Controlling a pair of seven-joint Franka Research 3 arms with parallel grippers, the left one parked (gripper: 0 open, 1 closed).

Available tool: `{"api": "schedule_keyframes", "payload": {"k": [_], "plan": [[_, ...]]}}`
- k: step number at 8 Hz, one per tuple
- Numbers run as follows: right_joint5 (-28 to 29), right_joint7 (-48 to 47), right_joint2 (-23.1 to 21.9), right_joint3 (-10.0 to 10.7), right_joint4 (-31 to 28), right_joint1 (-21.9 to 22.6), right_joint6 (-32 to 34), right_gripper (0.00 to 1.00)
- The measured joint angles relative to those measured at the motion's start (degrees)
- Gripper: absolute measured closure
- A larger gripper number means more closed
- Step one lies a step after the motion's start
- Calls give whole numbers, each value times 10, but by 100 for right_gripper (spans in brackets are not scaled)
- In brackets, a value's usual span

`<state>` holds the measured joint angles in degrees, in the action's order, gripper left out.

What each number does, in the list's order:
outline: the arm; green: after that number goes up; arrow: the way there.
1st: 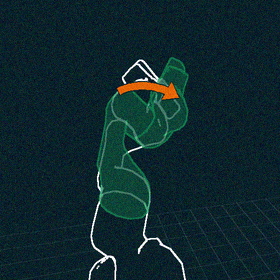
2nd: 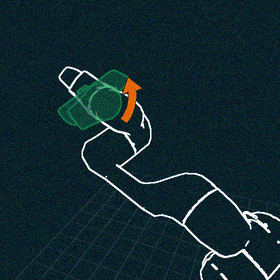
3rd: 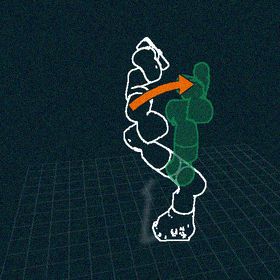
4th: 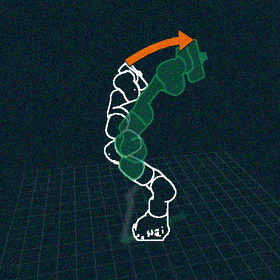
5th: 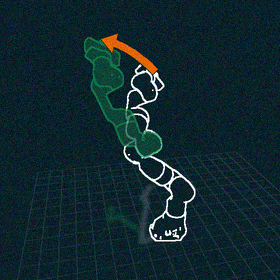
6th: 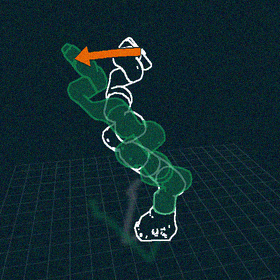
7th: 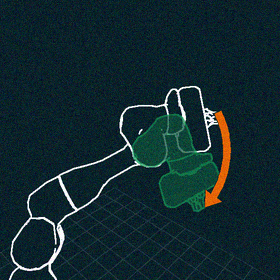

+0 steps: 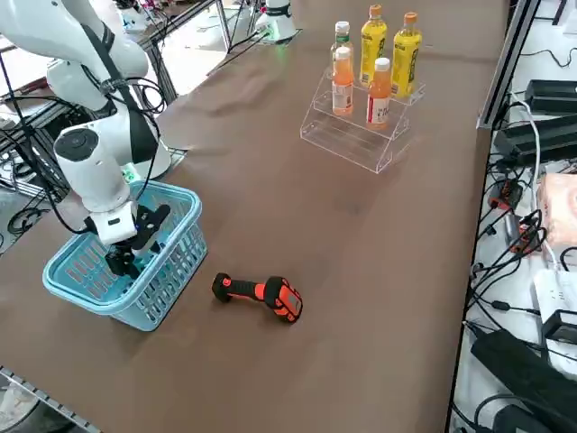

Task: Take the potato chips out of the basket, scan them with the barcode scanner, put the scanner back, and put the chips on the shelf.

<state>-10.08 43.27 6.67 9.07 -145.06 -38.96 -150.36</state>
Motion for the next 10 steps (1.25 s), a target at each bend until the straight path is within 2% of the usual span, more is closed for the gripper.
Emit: {"api": "schedule_keyframes", "payload": {"k": [10], "plan": [[0,2,28,0,0,-7,-26,0]]}}
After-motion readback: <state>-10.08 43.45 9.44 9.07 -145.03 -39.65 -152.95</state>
